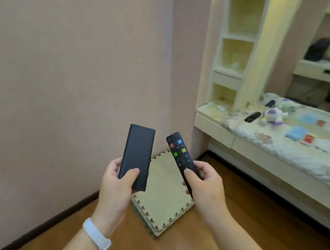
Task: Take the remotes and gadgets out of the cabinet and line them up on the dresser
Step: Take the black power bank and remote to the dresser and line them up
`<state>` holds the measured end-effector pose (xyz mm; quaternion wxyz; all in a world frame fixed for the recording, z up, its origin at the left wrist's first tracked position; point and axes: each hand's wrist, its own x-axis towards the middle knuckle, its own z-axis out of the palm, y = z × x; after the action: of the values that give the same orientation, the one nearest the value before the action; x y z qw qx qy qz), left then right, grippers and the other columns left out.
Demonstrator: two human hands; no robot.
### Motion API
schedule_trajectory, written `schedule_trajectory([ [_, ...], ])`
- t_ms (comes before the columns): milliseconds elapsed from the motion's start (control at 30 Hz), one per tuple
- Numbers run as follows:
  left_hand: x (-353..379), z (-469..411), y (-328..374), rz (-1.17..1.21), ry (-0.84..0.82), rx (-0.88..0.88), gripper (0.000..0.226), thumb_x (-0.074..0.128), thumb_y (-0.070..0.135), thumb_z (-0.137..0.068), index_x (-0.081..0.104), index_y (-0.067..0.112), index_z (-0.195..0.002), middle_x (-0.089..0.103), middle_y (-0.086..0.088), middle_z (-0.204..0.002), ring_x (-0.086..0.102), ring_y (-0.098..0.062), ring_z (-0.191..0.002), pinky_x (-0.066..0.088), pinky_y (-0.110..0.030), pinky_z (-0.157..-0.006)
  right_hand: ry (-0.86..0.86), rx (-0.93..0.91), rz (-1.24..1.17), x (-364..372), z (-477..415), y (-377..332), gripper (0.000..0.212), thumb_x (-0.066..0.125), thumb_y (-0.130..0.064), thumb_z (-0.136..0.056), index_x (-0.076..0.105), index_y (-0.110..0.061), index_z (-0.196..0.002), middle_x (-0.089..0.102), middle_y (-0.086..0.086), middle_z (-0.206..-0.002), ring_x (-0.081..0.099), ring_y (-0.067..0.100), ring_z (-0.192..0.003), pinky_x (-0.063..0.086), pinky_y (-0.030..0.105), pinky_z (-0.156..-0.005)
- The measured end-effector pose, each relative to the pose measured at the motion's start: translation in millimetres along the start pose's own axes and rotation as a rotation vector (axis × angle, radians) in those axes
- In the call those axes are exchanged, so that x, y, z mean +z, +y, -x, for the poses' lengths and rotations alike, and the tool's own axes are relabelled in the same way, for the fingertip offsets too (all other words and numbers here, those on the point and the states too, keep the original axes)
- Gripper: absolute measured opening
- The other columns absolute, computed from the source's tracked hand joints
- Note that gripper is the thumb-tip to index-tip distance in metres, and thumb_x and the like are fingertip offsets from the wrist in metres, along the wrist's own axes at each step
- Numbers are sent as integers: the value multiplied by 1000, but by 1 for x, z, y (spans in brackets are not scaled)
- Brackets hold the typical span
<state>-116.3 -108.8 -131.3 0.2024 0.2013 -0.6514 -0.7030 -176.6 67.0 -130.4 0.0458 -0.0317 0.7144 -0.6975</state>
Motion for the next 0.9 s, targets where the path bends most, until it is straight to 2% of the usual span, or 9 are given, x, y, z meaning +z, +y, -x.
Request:
schedule_trajectory([
  [133,85,19,-8,32,-181,-57,24,58,8,-94,56,16,-117,68,-15,-109,70,-30,-96,57,-32,-65,161,22,-3,-91,17,5,15,61,-12,-89,66,-23,-98,71,10,-87,62,10,-67,51,27,-59],
  [233,137,32,-13,35,-300,-66,22,60,10,-94,58,20,-113,68,-16,-109,68,-35,-98,59,-39,-68,295,26,-24,-144,27,8,19,62,-13,-89,65,-29,-98,71,2,-85,64,12,-71,52,28,-61],
  [367,187,39,-18,10,-450,-62,23,61,10,-92,58,18,-114,68,-13,-108,68,-35,-96,57,-34,-65,438,55,-24,-187,29,19,21,63,-15,-90,65,-30,-104,71,-1,-87,66,15,-76,54,32,-65],
  [500,229,20,-28,17,-538,-74,23,62,9,-91,58,15,-114,67,-14,-106,67,-29,-91,57,-33,-62,542,78,-17,-206,16,28,21,63,-14,-90,64,-32,-100,71,1,-87,65,16,-76,53,31,-64],
  [600,258,-11,-43,18,-577,-108,26,69,16,-85,61,18,-109,69,-13,-104,67,-37,-97,60,-48,-73,602,91,12,-214,-10,33,20,62,-13,-90,64,-32,-98,71,2,-87,65,16,-76,53,31,-63],
  [700,283,-49,-50,29,-611,-158,39,72,29,-72,61,19,-108,69,-15,-106,67,-40,-99,54,-62,-85,660,105,31,-216,-48,34,20,62,-13,-90,63,-31,-98,70,2,-89,65,18,-79,53,32,-65],
  [833,309,-115,-58,79,-635,-185,24,66,12,-89,58,15,-111,69,-14,-107,67,-39,-99,55,-56,-85,686,136,39,-210,-115,29,21,61,-14,-91,62,-31,-103,69,1,-93,65,19,-82,52,32,-65],
  [900,318,-151,-63,89,-645,-192,22,64,11,-91,58,16,-111,69,-12,-106,68,-36,-98,55,-55,-86,693,146,62,-205,-150,29,23,62,-14,-91,63,-28,-109,70,0,-94,66,19,-82,52,32,-66],
])
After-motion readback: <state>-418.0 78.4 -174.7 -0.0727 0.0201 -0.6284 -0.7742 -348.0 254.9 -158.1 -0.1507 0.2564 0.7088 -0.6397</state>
